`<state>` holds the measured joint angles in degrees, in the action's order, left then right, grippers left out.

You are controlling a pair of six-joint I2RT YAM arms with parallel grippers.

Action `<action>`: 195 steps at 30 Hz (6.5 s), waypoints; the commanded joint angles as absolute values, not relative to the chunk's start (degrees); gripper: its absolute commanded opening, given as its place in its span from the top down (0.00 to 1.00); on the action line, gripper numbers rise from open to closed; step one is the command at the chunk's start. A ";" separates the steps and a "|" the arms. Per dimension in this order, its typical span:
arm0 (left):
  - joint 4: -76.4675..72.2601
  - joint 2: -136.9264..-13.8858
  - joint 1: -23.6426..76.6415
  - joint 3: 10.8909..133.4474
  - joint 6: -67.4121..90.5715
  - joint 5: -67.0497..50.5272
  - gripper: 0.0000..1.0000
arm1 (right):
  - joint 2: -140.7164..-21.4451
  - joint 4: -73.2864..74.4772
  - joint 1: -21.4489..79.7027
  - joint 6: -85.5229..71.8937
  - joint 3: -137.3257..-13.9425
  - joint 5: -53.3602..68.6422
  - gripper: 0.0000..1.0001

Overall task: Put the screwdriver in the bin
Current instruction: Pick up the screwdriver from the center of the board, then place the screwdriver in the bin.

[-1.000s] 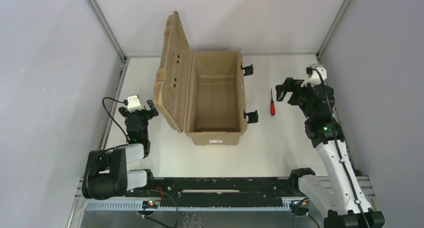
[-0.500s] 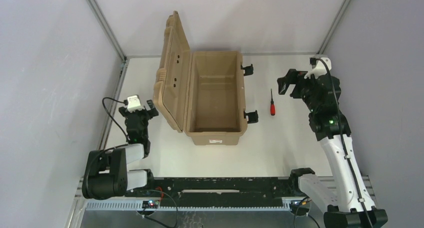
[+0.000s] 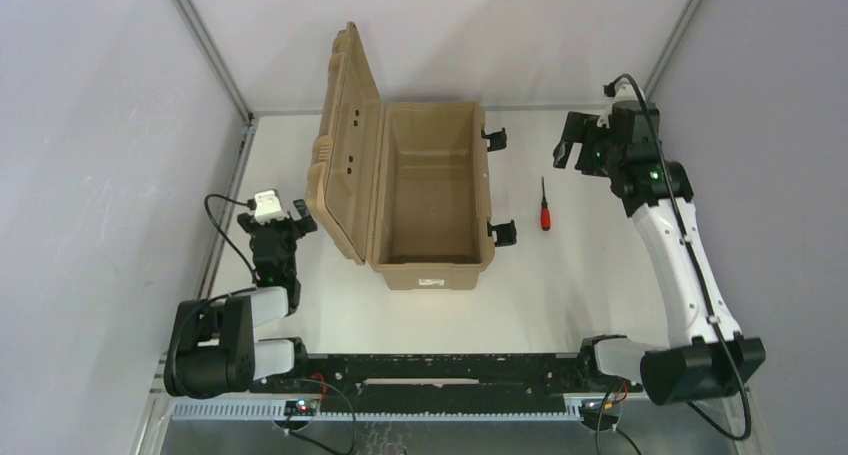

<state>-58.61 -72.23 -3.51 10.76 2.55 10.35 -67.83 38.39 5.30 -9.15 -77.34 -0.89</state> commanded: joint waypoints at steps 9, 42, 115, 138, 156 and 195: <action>-60.28 -72.08 -3.61 11.05 1.76 10.42 0.00 | -85.16 47.55 5.54 -11.45 -82.74 -3.22 0.03; -60.25 -72.07 -3.60 11.06 1.70 10.43 0.00 | -113.27 41.88 7.43 -15.03 -80.74 -7.71 0.40; -60.29 -72.07 -3.54 11.06 1.72 10.46 0.00 | -83.06 46.38 11.58 -30.49 -93.44 21.72 0.84; -60.29 -72.04 -3.56 11.07 1.75 10.44 0.00 | -108.25 62.81 36.23 -38.12 -120.10 -8.32 0.82; -60.29 -72.06 -3.60 11.11 1.76 10.43 0.00 | -128.39 66.64 40.25 -39.88 -128.33 -12.14 0.82; -60.29 -72.03 -3.61 11.13 1.70 10.44 0.00 | -137.11 60.84 39.20 -38.16 -122.10 -7.33 0.60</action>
<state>-58.61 -72.23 -3.51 10.76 2.55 10.35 -137.32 62.04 39.62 -38.87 -122.89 -8.16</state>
